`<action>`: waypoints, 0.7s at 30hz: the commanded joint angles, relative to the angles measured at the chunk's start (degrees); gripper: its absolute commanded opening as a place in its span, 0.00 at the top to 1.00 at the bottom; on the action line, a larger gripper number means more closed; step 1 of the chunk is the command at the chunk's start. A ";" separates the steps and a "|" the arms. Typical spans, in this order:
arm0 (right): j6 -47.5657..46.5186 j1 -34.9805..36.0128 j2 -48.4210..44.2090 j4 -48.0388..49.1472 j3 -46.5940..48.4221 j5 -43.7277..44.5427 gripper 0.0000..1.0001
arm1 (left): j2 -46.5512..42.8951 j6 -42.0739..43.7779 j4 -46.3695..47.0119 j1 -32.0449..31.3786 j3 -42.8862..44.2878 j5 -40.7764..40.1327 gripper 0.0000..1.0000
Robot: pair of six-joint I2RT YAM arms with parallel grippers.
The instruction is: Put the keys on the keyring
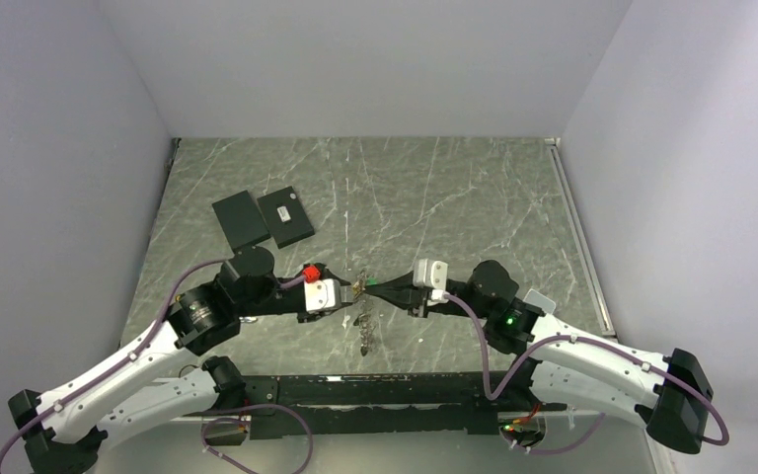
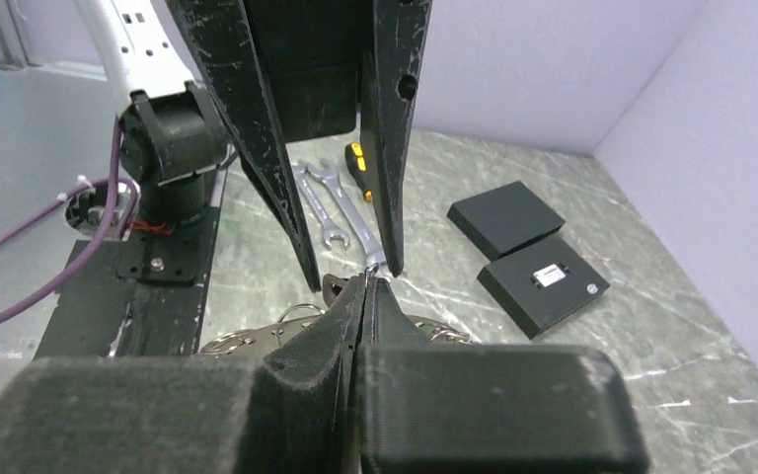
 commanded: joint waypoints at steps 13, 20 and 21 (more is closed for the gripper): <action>0.27 0.15 0.81 9.81 2.45 -1.92 1.00 | -0.75 -8.10 13.84 -0.11 -4.24 2.32 0.53; -0.32 0.17 1.29 9.86 3.09 -1.53 1.00 | -0.39 -9.50 16.45 -0.06 -5.29 1.59 0.54; -0.34 0.18 1.36 9.86 3.16 -1.46 1.00 | -0.24 -9.46 16.46 -0.08 -5.29 1.86 0.55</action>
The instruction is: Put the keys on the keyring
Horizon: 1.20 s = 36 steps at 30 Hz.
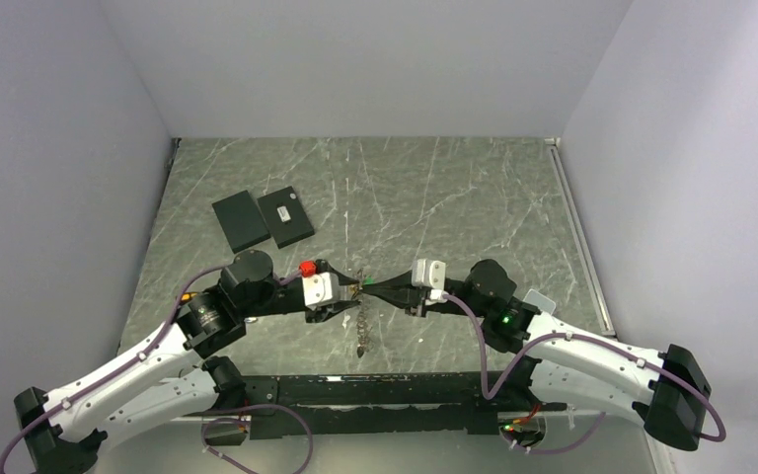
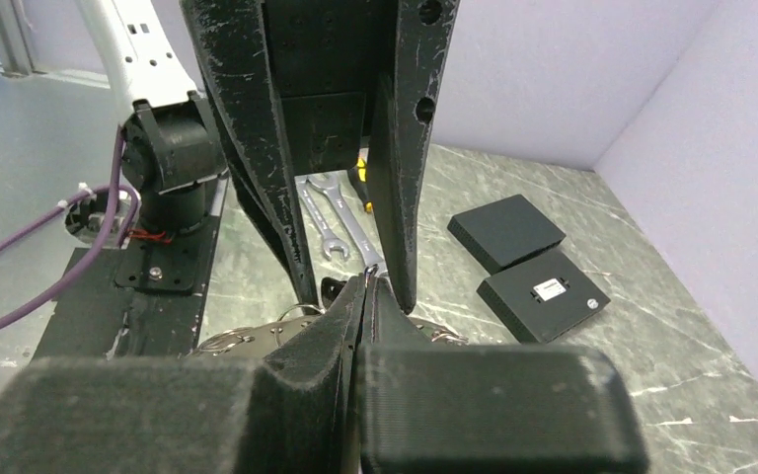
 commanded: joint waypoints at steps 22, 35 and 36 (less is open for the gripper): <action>3.03 0.19 1.59 24.80 2.90 3.65 1.00 | 1.06 -1.26 4.42 -0.11 -0.32 1.77 0.99; 8.65 0.18 7.04 37.00 1.70 2.18 1.00 | 3.12 -3.86 12.88 -0.15 -2.68 -3.80 0.86; 9.25 0.17 7.18 37.58 1.42 1.92 1.00 | 2.71 -4.36 15.30 -0.19 -3.73 -4.95 0.80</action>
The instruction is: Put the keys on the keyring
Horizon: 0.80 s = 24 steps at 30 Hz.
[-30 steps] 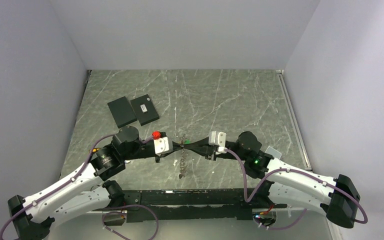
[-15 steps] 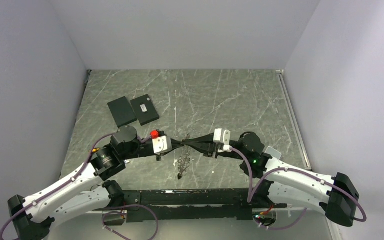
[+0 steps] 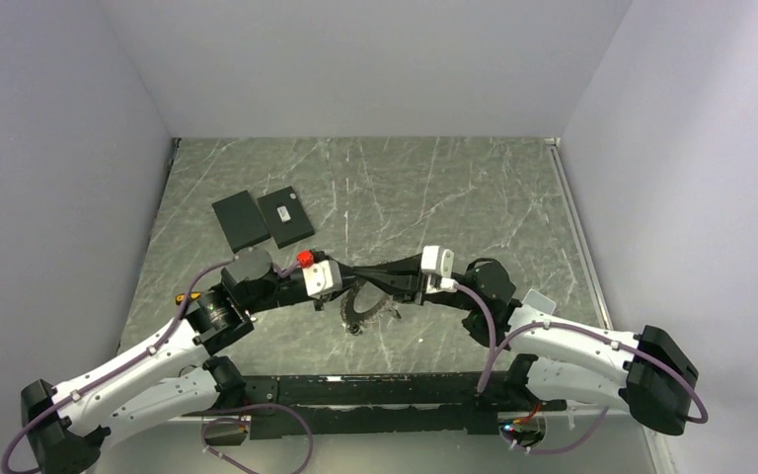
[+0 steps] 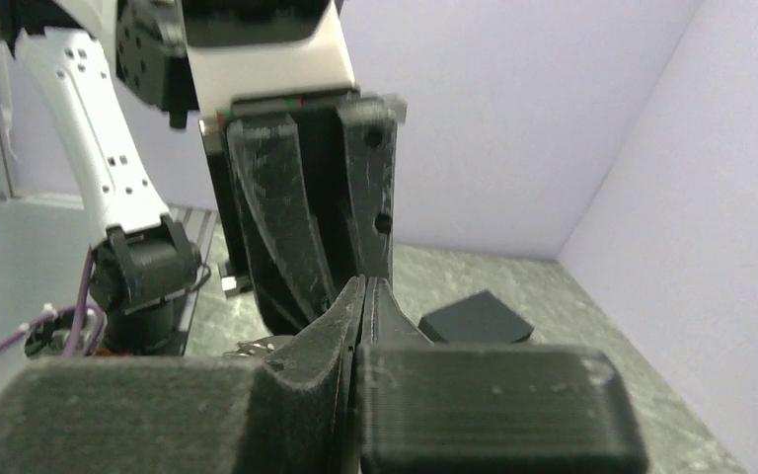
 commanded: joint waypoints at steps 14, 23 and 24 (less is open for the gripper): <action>2.41 0.21 -5.45 9.94 -0.16 -1.96 1.00 | -10.30 6.28 -14.33 -0.61 2.41 -1.78 0.01; 4.78 0.21 -5.28 10.28 -0.99 -4.74 1.00 | -9.95 6.90 -16.58 -0.61 6.65 3.99 0.28; 4.98 0.16 -5.28 10.26 -0.99 -4.91 1.00 | -9.81 6.79 -16.19 -0.61 6.73 4.29 0.31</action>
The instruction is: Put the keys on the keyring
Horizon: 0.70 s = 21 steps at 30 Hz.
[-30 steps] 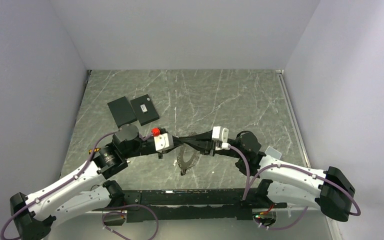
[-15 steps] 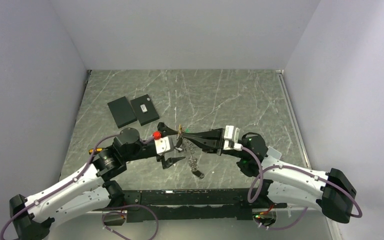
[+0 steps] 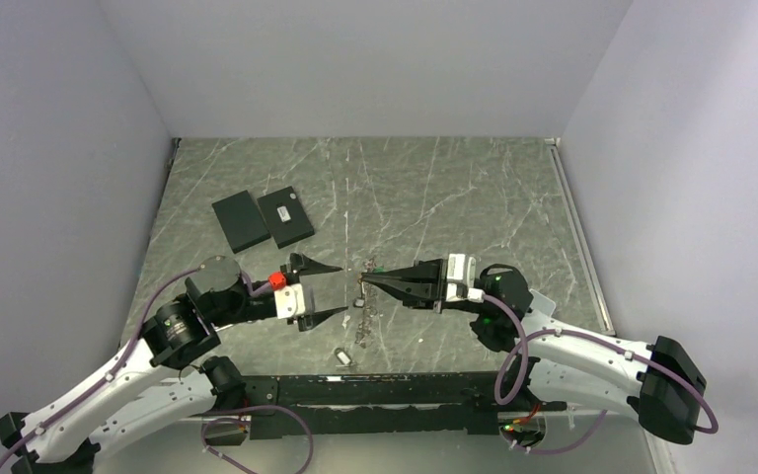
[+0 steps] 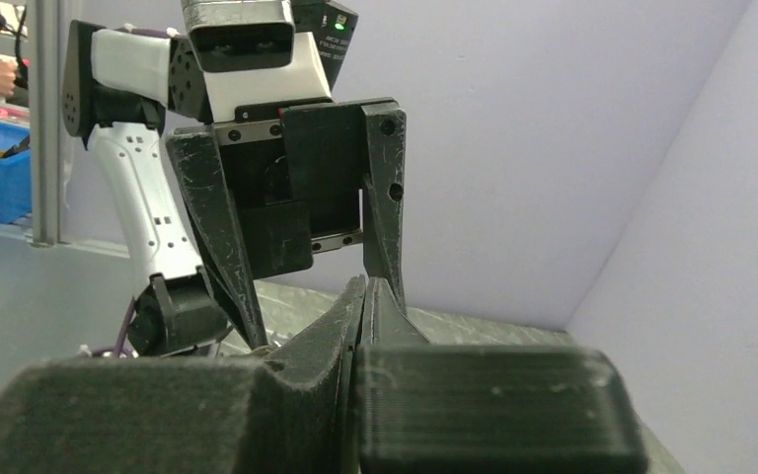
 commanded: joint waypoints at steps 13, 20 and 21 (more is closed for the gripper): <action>1.97 0.09 0.63 3.50 -0.96 -2.65 1.00 | 2.91 -0.41 5.60 -0.23 2.13 4.08 0.47; -0.34 0.09 -0.65 -1.51 -3.01 -1.33 1.00 | 2.11 0.26 3.87 -0.23 1.00 0.60 0.41; -0.23 0.07 -0.46 -1.62 -3.12 -1.66 1.00 | 2.03 -0.02 4.75 -0.20 0.69 1.05 0.43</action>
